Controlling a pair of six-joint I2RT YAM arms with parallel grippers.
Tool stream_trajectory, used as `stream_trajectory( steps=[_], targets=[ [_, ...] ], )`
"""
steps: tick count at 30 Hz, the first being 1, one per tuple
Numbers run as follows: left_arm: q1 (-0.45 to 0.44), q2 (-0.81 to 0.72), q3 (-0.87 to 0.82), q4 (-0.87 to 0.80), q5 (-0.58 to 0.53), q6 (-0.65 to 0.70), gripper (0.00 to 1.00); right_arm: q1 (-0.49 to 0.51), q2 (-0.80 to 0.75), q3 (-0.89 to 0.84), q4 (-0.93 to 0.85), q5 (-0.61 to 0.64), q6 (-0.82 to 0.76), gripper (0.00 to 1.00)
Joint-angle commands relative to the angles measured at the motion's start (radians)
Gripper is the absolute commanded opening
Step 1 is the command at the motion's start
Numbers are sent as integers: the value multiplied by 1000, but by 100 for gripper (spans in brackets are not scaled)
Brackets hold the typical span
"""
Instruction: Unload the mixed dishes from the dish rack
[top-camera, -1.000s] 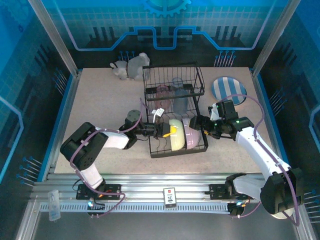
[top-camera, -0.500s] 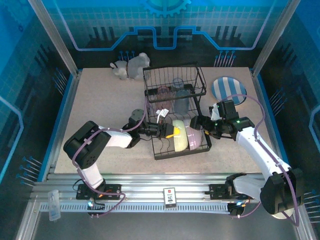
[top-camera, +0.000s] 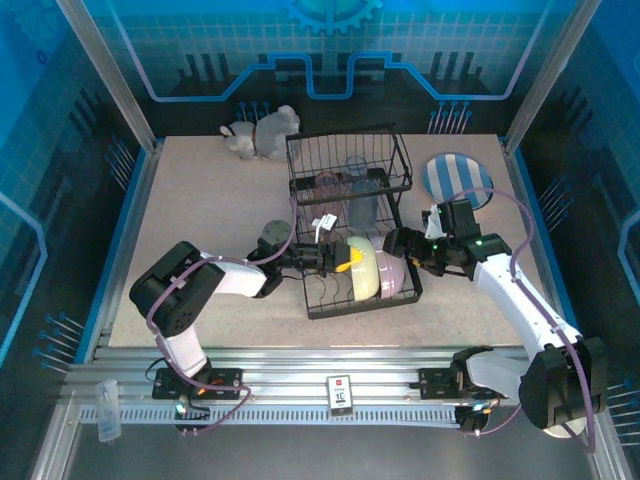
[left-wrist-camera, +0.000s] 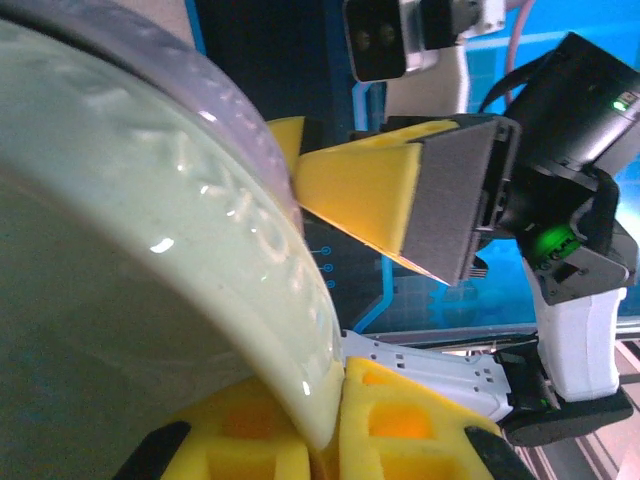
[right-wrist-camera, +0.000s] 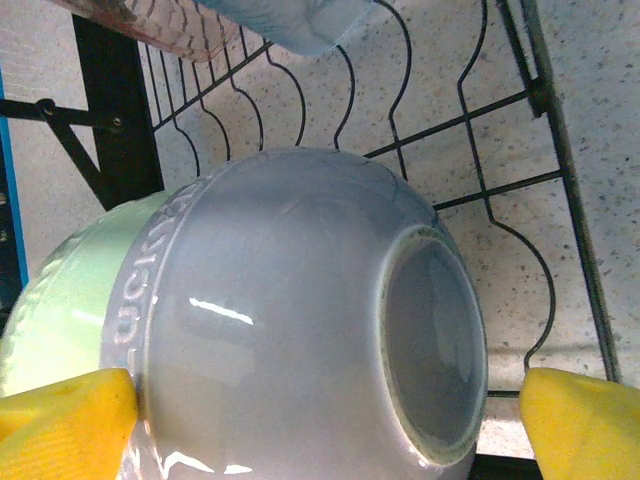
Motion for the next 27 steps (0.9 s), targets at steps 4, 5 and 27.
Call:
stream_trajectory(
  steps=[4, 5, 27],
  targets=[
    [20, -73, 19, 234, -42, -8, 0, -7, 14, -20, -93, 28, -31, 98],
    [20, -75, 14, 234, -41, -9, 0, -7, 14, -20, -92, 27, -32, 98],
    [51, -327, -49, -149, -51, 193, 0, -12, -18, -13, -102, 18, -36, 99]
  ],
)
